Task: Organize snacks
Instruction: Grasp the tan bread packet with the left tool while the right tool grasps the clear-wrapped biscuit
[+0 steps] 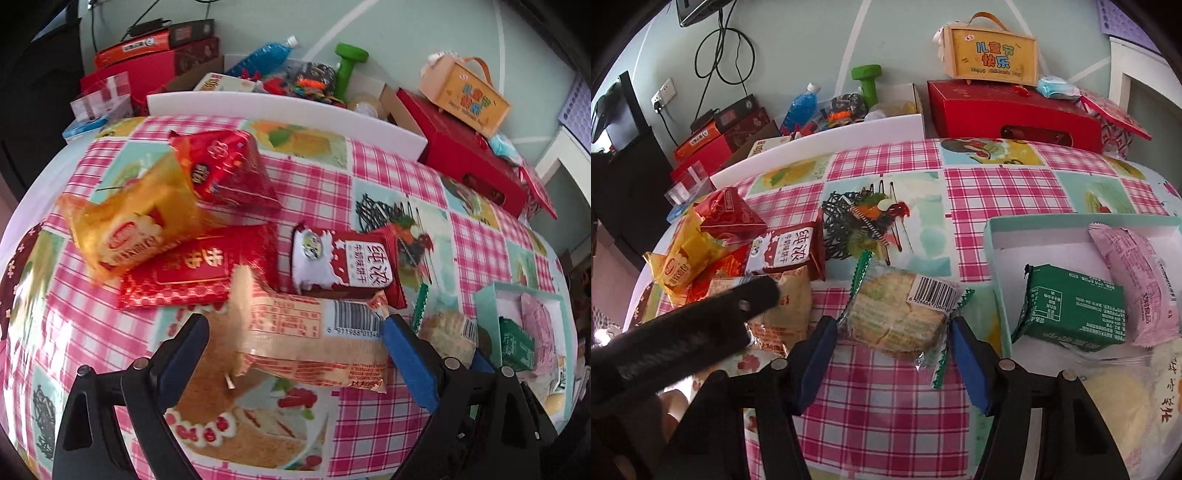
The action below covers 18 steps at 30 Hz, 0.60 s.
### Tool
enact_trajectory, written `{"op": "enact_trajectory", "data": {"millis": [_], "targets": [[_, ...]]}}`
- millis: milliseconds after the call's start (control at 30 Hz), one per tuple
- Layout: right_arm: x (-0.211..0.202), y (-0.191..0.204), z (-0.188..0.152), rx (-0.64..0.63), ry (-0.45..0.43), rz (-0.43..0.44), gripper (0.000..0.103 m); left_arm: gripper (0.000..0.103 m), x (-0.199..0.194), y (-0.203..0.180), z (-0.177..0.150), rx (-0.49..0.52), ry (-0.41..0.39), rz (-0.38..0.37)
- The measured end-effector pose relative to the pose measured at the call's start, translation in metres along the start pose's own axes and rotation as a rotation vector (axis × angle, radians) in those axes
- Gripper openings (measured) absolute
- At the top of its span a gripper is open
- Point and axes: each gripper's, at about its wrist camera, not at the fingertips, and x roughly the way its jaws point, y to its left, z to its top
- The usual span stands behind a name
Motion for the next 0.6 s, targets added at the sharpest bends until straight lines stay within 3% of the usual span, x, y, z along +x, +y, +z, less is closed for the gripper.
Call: {"op": "enact_trajectory", "data": {"millis": [300, 600], "targets": [[0.001, 0.005, -0.002, -0.024, 0.008, 0.006, 0.066, 0.092, 0.013, -0.008, -0.006, 0.024, 0.018, 0.021], [0.002, 0.007, -0.003, -0.043, 0.009, -0.005, 0.066, 0.088, 0.007, 0.009, -0.01, -0.011, 0.014, 0.044]]}}
